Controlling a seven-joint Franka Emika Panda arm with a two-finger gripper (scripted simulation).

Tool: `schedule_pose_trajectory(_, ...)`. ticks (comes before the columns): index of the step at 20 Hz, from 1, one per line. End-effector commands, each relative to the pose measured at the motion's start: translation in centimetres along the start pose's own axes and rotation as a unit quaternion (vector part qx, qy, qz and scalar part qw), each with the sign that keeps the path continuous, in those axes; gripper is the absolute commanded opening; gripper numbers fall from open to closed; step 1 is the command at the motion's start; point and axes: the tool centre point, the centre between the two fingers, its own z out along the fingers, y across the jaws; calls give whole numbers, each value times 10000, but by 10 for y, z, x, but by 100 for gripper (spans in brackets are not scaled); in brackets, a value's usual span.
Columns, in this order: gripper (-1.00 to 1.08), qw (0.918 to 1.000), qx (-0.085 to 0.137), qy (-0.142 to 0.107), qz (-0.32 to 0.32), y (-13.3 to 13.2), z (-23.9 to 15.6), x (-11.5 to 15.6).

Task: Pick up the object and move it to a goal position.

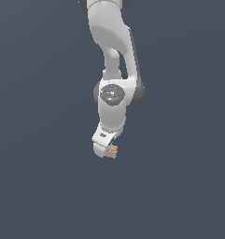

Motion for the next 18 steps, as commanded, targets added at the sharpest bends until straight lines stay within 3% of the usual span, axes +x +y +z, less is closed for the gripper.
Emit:
schedule_pose_trajectory(1,100,9994,-11,21,-333,4,3,1)
schedule_pose_trajectory(9,100,9941,-41,70,-1086,12,11,2)
schedule_pose_trajectory(18,100,9899,-56,94,-1415,16,15,3)
